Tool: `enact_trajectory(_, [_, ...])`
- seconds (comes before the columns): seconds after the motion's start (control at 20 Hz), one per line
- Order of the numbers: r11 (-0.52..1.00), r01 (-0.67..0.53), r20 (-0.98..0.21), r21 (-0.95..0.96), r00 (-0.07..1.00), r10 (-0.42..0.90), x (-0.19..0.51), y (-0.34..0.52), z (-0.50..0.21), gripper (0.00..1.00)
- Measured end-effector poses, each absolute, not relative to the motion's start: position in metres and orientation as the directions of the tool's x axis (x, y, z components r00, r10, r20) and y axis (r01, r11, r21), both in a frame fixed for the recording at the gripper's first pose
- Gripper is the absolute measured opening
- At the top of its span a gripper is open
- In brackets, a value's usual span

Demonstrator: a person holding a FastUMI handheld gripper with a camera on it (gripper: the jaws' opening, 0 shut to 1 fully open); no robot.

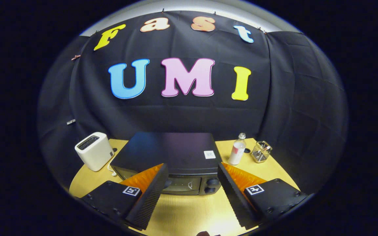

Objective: Open the toaster oven, put the food inside, and close the toaster oven door.

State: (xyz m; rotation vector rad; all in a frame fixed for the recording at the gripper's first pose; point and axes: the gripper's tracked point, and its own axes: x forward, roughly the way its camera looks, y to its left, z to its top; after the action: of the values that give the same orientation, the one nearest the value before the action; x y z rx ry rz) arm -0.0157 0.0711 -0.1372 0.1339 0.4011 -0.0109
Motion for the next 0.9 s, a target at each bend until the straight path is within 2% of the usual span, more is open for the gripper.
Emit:
enact_trajectory(0.25, [0.984, 0.081, -0.265, 0.160, 0.963, -0.036, -0.018, 0.011, -0.066, 0.99])
enact_trajectory(0.5, [0.986, 0.071, -0.149, 0.148, 0.988, -0.049, -0.020, -0.035, -0.009, 0.99])
enact_trajectory(0.9, [0.994, 0.016, -0.031, 0.104, 0.999, -0.013, -0.030, -0.079, 0.036, 0.99])
